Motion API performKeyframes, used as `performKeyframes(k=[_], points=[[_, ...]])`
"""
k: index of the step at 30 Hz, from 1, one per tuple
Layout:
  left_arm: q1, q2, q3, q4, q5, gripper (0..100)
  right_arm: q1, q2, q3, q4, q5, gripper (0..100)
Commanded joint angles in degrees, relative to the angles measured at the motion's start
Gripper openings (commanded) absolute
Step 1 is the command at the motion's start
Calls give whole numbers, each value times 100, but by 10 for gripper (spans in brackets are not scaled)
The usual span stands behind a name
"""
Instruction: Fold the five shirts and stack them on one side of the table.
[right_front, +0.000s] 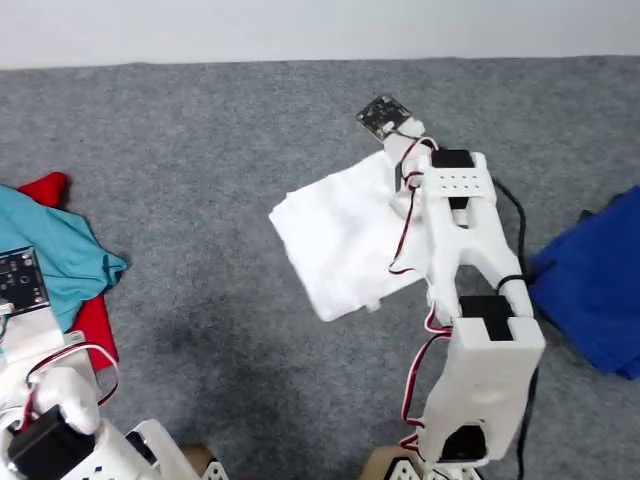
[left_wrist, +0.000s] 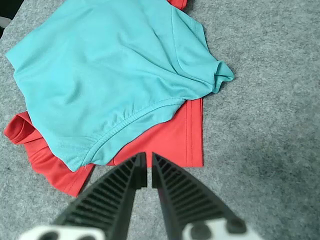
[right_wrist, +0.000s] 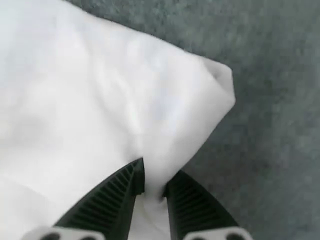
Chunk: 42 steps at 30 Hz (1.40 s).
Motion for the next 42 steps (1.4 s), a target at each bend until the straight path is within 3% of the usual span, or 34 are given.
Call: performKeyframes(k=[1, 9, 13, 18, 24, 31, 42], points=[[0, -26, -40, -53, -26, 32, 66, -435, -44, -549, 1090, 9], [0, -26, -40, -44, -26, 32, 31, 48, -35, -2053, 2901, 9], [0, -26, -40, 26, -44, 32, 40, 189, -35, -2519, 2927, 28], [0, -26, -40, 88, -44, 32, 101, 180, -44, -2554, 2488, 191], [0, -26, -40, 88, -53, 32, 154, -207, -44, -2563, 2207, 206], [0, -26, -40, 88, -53, 32, 163, -971, -9, -2448, 457, 206], [0, -26, -40, 105, -53, 32, 251, -1938, -26, -532, -2242, 205]])
